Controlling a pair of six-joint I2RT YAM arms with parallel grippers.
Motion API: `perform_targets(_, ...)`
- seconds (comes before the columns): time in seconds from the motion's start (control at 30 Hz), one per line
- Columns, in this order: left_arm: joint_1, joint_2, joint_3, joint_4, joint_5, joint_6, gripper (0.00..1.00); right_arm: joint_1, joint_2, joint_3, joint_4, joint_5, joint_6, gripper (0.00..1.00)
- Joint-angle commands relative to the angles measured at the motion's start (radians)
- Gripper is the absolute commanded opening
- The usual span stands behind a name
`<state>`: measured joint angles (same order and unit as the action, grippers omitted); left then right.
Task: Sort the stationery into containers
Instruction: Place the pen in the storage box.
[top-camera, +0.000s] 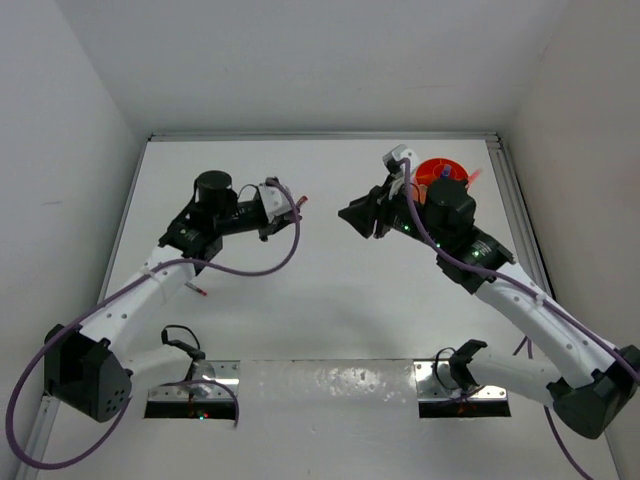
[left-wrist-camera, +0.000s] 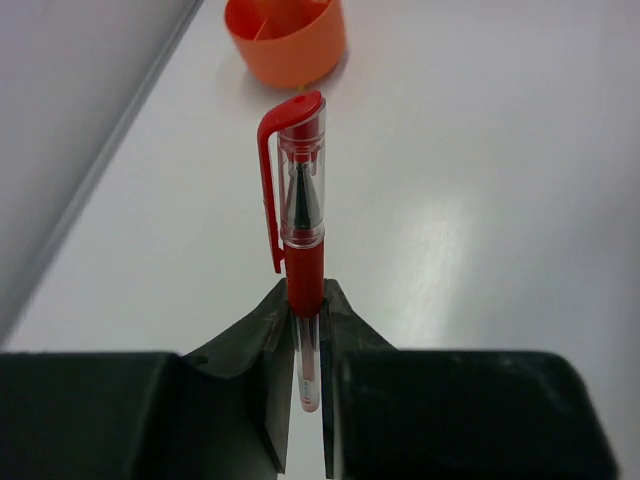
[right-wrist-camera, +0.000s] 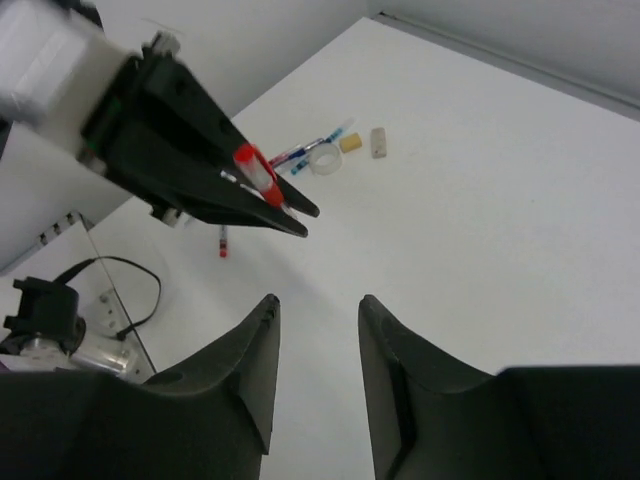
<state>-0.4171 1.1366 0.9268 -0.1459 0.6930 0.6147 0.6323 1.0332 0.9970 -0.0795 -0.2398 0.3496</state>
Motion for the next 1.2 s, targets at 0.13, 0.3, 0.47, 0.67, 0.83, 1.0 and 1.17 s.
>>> perform_targets(0.13, 0.028, 0.037, 0.021, 0.319, 0.330, -0.606, 0.00, 0.070, 0.094, 0.008, 0.220, -0.066, -0.023, 0.51)
perform_targets(0.3, 0.018, 0.035, 0.020, 0.327, 0.303, -0.638, 0.00, 0.104, 0.162, 0.031, 0.316, -0.072, 0.014, 0.56)
perform_targets(0.47, 0.015, 0.022, 0.021, 0.315, 0.300, -0.619, 0.00, 0.113, 0.202, 0.038, 0.402, -0.026, 0.055, 0.50)
perform_targets(0.67, 0.015, 0.014, 0.012, 0.309, 0.296, -0.619, 0.00, 0.113, 0.229, 0.035, 0.469, 0.010, 0.106, 0.43)
perform_targets(0.83, 0.017, 0.015, 0.010, 0.313, 0.296, -0.583, 0.00, 0.113, 0.254, 0.051, 0.508, 0.014, 0.124, 0.37)
perform_targets(1.0, 0.018, 0.015, 0.017, 0.330, 0.295, -0.583, 0.00, 0.116, 0.278, 0.071, 0.511, 0.013, 0.137, 0.18)
perform_targets(1.17, 0.029, 0.015, 0.023, 0.329, 0.275, -0.590, 0.00, 0.116, 0.280, 0.078, 0.481, 0.029, 0.121, 0.00)
